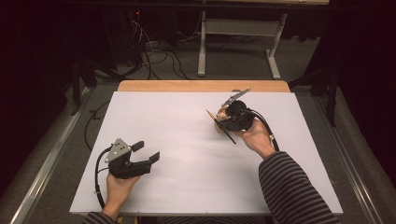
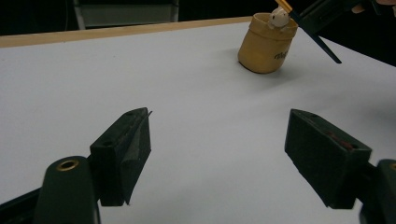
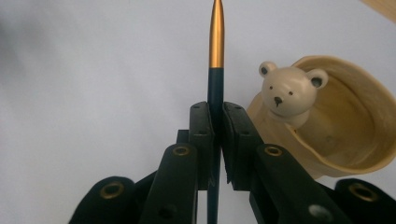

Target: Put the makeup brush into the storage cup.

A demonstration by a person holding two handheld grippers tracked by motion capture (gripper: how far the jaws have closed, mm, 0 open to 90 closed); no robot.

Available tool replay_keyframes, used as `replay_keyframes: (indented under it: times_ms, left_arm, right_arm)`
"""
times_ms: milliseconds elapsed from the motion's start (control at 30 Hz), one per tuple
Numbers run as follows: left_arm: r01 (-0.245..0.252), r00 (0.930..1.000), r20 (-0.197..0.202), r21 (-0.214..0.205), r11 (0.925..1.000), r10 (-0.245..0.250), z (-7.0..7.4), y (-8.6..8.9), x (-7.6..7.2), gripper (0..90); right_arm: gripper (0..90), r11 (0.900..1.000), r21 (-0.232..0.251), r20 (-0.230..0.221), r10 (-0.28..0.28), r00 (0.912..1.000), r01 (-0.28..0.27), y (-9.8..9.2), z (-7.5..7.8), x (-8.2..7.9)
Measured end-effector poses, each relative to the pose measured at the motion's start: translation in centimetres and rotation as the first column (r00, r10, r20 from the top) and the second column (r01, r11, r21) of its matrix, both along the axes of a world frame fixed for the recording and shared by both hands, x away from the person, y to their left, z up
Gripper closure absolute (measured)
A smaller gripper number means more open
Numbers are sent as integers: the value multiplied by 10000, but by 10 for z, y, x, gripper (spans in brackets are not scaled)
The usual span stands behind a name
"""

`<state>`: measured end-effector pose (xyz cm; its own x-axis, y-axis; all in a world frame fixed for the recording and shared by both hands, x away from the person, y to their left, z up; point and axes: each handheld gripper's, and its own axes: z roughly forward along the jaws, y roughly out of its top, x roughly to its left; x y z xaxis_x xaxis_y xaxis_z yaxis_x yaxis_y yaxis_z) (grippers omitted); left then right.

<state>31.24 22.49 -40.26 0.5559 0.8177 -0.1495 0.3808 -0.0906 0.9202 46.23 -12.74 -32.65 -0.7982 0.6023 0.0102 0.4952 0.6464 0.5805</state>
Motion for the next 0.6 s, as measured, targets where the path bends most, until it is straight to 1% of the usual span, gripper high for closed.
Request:
replay_keyframes:
  times_ms: [67,133,167,200,267,400,467,600]
  left_arm:
    - [-15,10000,5,-20,10000,16,0,0,0,231]
    - [-10,10000,-27,20,10000,10,0,0,1,230]
    - [-9,10000,-11,21,10000,9,0,0,1,231]
    - [-7,10000,3,11,10000,7,0,0,1,231]
    - [-4,10000,4,3,10000,4,0,0,0,231]
    - [21,10000,-13,56,10000,-21,0,0,0,231]
    - [14,10000,-11,35,10000,-14,0,0,0,231]
    - [19,10000,-40,44,10000,-19,-1,0,2,231]
  right_arm:
    - [852,9999,153,169,70,9998,-73,-2,3,0]
    - [853,9994,347,290,-5,9996,-5,-3,5,-1]
    - [852,9994,348,354,2,9994,-14,-4,6,-1]
    - [852,9988,487,434,-35,9991,14,-5,7,-1]
    - [852,9979,645,445,-123,9989,94,-7,8,-1]
    - [852,9963,854,622,-182,9979,128,-10,12,-3]
    - [852,9958,909,697,-151,9975,87,-12,13,-3]
    - [852,9943,1045,781,-295,9965,212,-15,16,-2]
